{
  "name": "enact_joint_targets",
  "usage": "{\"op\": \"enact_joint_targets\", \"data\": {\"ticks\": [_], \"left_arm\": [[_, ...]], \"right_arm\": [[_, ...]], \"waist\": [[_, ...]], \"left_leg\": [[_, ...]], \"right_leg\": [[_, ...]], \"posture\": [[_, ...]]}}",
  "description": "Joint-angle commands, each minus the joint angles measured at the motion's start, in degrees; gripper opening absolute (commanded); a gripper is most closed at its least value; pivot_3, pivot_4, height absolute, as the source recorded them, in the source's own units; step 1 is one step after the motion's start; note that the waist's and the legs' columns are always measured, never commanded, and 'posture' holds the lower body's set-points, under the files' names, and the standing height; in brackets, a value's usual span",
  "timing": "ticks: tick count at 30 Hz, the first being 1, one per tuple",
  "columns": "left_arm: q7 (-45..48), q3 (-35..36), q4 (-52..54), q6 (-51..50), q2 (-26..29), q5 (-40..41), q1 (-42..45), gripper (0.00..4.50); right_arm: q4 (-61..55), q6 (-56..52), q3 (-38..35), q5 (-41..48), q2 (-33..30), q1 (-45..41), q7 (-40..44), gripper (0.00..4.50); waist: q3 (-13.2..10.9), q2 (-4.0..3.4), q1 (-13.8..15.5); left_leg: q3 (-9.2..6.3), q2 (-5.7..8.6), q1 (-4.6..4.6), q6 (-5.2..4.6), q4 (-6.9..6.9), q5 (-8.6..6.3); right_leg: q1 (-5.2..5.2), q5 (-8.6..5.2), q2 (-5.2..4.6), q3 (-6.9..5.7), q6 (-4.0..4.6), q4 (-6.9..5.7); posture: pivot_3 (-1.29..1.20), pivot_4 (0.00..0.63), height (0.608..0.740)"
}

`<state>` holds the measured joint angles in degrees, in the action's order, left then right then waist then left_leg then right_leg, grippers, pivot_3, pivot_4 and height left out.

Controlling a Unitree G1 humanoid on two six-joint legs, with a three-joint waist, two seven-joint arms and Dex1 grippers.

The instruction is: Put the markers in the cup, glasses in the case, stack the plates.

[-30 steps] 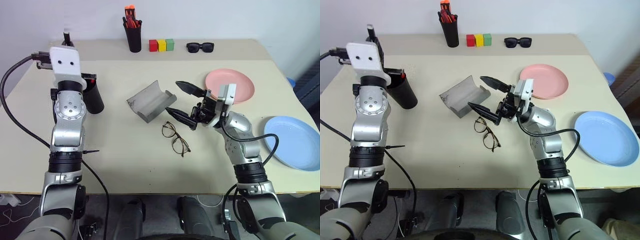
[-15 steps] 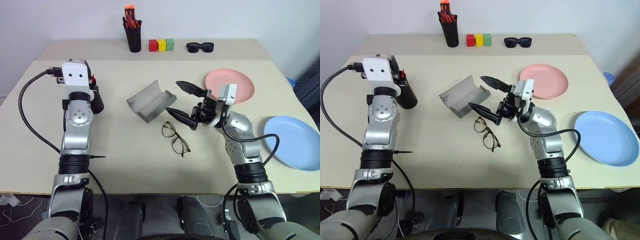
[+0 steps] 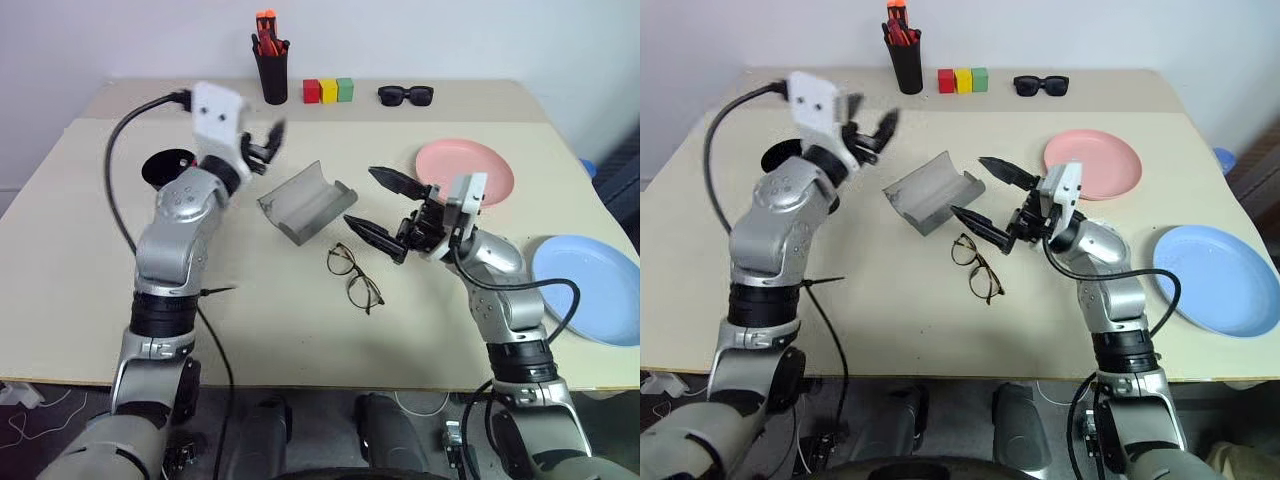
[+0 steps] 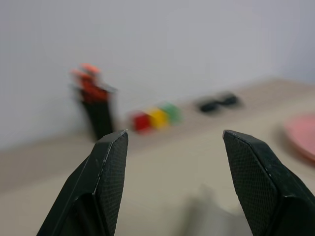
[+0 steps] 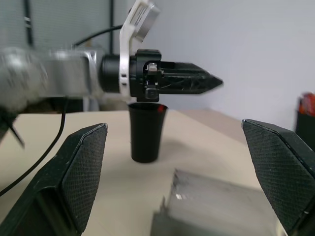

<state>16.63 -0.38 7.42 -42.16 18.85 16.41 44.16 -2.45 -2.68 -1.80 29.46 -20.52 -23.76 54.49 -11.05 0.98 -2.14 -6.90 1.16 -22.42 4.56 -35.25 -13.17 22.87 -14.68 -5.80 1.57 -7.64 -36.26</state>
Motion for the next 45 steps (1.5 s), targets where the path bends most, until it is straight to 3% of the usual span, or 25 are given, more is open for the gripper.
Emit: {"op": "enact_joint_targets", "data": {"ticks": [1,10,19,22,25,27,30,35,38,45], "left_arm": [[1.5,-3.1,0.8,-13.7,1.4,1.5,3.8,3.12],[2.0,-7.5,-3.2,-34.7,-3.1,3.4,8.3,3.12],[0.6,-10.1,-10.2,-38.4,-4.3,0.9,10.2,3.12],[0.4,-10.6,-13.6,-38.1,-4.9,0.0,10.9,2.26],[1.0,-11.5,-15.3,-37.2,-4.8,-0.7,11.2,0.75],[1.4,-11.8,-16.0,-36.5,-4.7,-1.0,11.2,0.06],[2.5,-12.6,-15.7,-34.4,-3.9,-1.4,10.8,0.06],[13.7,-21.8,-9.2,-25.7,4.5,-1.7,9.4,0.06],[22.9,-25.6,-7.1,-14.5,12.8,-4.0,8.3,0.06],[42.6,-28.4,-10.4,5.4,23.6,-7.0,7.1,0.06]], "right_arm": [[-3.2,0.9,-2.2,0.2,-1.1,0.7,-1.2,4.5],[-7.4,1.1,-2.9,-0.7,-1.5,4.6,-5.1,4.5],[-8.2,0.9,-3.4,-0.9,-2.1,4.7,-6.6,4.5],[-7.7,1.5,-3.8,-0.9,-2.2,5.3,-6.5,4.5],[-7.4,2.1,-4.0,-0.9,-2.2,5.8,-6.2,4.5],[-7.4,2.4,-4.3,-0.9,-2.2,6.1,-6.1,4.5],[-7.3,2.8,-4.4,-1.0,-2.3,6.6,-6.1,4.5],[-7.5,3.2,-4.4,-1.0,-2.4,7.1,-6.3,4.5],[-7.1,3.6,-4.5,-1.1,-2.5,7.3,-6.1,4.5],[-6.1,4.7,-4.9,-1.1,-3.1,9.0,-4.7,4.5]], "waist": [[0.0,-0.01,-0.5],[0.0,-0.02,-0.3],[0.0,-0.02,-0.2],[0.0,-0.02,-0.2],[0.0,-0.02,-0.2],[0.0,-0.02,-0.2],[0.0,-0.02,-0.3],[0.0,-0.03,-0.3],[0.0,-0.04,-0.3],[0.0,-0.06,0.0]], "left_leg": [[0.0,0.0,0.0,0.0,0.0,0.0],[-0.03,-0.02,-0.01,0.0,0.01,0.0],[-0.03,-0.02,0.0,0.01,0.02,0.0],[-0.03,-0.02,0.0,0.01,0.01,0.0],[-0.03,-0.02,-0.01,0.01,0.02,0.0],[-0.03,-0.02,-0.01,0.01,0.02,0.0],[-0.03,-0.02,0.0,0.01,0.02,0.0],[-0.03,-0.02,0.0,0.01,0.06,0.01],[-0.02,-0.02,-0.02,0.02,0.06,0.01],[-0.01,-0.02,-0.06,0.01,0.05,0.01]], "right_leg": [[0.0,0.0,0.01,0.0,0.0,-0.01],[0.02,-0.01,0.04,0.0,-0.01,-0.01],[0.02,-0.01,0.04,0.01,-0.02,0.01],[0.02,-0.01,0.04,0.01,-0.01,0.01],[0.03,-0.01,0.04,0.0,-0.02,0.01],[0.02,-0.02,0.04,0.01,-0.02,0.02],[0.03,-0.01,0.05,0.01,-0.02,0.01],[0.06,-0.02,0.05,0.01,-0.01,0.0],[0.06,-0.02,0.04,0.02,-0.01,0.01],[0.07,-0.02,0.04,0.02,0.01,0.04]], "posture": [[0.0,0.15,0.74],[0.0,0.15,0.74],[0.0,0.15,0.74],[0.0,0.15,0.74],[0.0,0.15,0.74],[0.0,0.15,0.74],[0.0,0.15,0.74],[0.0,0.15,0.74],[0.0,0.15,0.74],[0.0,0.15,0.74]]}}
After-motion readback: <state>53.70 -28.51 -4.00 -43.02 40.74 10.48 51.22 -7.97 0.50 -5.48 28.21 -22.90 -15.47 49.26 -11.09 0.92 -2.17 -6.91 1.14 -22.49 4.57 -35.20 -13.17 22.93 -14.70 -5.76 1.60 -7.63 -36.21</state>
